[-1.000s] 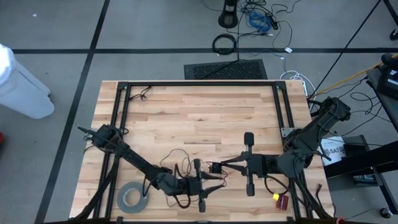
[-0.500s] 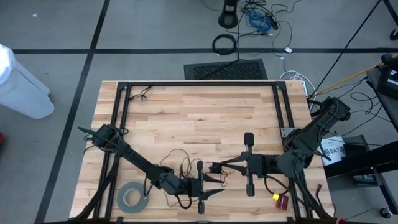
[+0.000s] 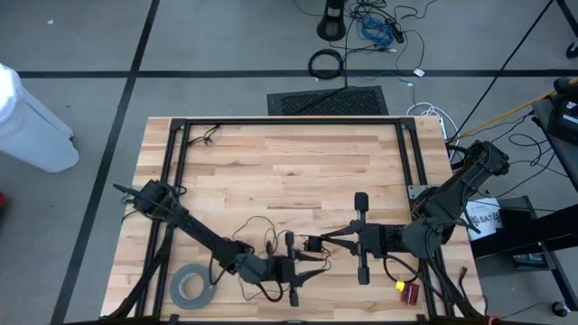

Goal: Coil cords
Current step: Coil the black wire onto the spool

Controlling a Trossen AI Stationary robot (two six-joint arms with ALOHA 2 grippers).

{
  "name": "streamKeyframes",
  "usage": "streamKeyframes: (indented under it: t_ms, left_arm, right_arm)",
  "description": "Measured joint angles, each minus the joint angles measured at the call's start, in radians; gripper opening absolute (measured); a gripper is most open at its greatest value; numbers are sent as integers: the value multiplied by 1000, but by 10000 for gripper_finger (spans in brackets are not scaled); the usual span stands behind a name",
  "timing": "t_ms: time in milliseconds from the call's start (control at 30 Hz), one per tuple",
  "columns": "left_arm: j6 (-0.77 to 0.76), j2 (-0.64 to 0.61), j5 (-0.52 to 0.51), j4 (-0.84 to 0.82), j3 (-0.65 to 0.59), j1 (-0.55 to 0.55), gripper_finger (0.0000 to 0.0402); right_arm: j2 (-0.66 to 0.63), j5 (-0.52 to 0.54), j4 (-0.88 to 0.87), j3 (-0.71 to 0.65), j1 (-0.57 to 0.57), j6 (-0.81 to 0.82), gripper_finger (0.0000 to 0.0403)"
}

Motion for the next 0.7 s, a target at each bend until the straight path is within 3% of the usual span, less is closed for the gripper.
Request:
streamKeyframes:
  t_ms: [700]
  left_arm:
    - [-5,41,0,-6,0,30,112]
  right_arm:
    - [0,0,-2,0,0,-1,0]
